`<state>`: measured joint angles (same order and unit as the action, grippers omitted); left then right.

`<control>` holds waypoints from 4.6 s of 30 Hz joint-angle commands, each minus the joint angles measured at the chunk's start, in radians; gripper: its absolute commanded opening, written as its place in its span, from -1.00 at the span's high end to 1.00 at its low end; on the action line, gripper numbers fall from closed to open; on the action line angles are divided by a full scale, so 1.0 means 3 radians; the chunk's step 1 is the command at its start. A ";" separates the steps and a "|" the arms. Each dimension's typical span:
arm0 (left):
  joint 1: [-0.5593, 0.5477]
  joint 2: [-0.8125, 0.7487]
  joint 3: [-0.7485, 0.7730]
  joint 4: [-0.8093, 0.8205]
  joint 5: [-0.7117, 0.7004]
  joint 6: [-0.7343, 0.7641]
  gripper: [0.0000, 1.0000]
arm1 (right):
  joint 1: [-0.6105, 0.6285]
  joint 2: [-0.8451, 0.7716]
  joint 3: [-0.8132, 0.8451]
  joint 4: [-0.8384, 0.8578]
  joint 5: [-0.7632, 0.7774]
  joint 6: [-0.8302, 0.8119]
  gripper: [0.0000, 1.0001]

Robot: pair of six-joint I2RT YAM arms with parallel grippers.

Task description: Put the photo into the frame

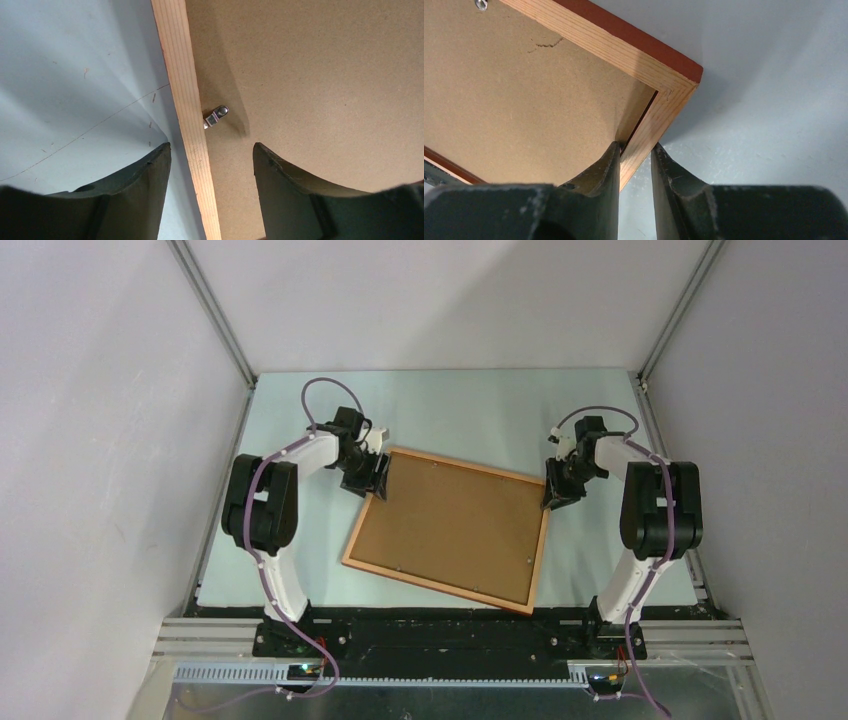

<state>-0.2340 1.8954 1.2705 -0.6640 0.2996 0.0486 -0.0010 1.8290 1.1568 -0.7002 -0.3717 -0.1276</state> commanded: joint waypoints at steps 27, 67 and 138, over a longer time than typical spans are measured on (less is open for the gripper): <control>0.0013 -0.0247 -0.0076 0.0076 0.0098 0.0035 -0.31 | 0.0119 0.0623 0.1228 -0.0254 -0.0076 -0.0482 1.00; 0.0018 -0.0477 -0.0545 0.0157 0.0154 -0.0035 0.54 | 0.0034 0.0130 0.0817 -0.0311 -0.0258 -0.0719 -0.30; 0.0016 -0.0366 -0.0543 0.0219 0.0279 0.0014 0.52 | 0.0618 -0.0572 -0.0681 0.0132 0.0401 -0.1056 0.09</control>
<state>-0.2199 1.7885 1.1133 -0.6186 0.3138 0.0257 0.1692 1.6455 0.9623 -0.6804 -0.2775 -0.4053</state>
